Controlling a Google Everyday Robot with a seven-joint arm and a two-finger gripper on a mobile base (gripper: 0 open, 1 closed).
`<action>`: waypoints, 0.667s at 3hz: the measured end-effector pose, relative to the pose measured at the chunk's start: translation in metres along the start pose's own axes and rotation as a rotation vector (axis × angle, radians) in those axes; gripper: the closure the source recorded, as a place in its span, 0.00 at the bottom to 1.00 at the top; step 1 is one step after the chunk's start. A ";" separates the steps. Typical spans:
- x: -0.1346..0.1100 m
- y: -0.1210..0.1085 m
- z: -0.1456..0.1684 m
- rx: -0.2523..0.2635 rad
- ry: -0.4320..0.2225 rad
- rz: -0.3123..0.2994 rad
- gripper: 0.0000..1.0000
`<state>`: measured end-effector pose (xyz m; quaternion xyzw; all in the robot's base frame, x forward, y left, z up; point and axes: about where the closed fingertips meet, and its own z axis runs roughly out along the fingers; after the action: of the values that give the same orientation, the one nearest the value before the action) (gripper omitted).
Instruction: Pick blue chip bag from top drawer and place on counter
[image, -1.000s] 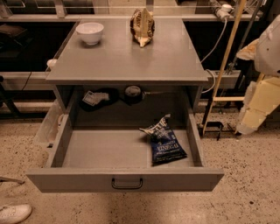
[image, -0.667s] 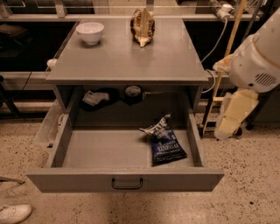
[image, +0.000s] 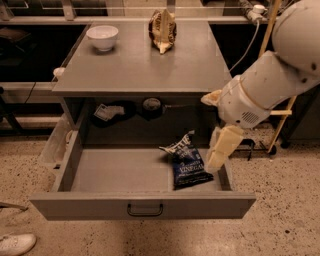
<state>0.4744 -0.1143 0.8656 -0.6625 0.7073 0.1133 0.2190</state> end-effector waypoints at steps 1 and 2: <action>-0.024 0.000 0.040 -0.041 -0.082 -0.029 0.00; -0.059 -0.014 0.068 -0.045 -0.138 -0.082 0.00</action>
Offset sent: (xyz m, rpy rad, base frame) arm 0.0515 0.1286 -0.0367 0.1781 -0.0420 0.1744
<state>0.5009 -0.0327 0.8351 -0.6864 0.6601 0.1652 0.2568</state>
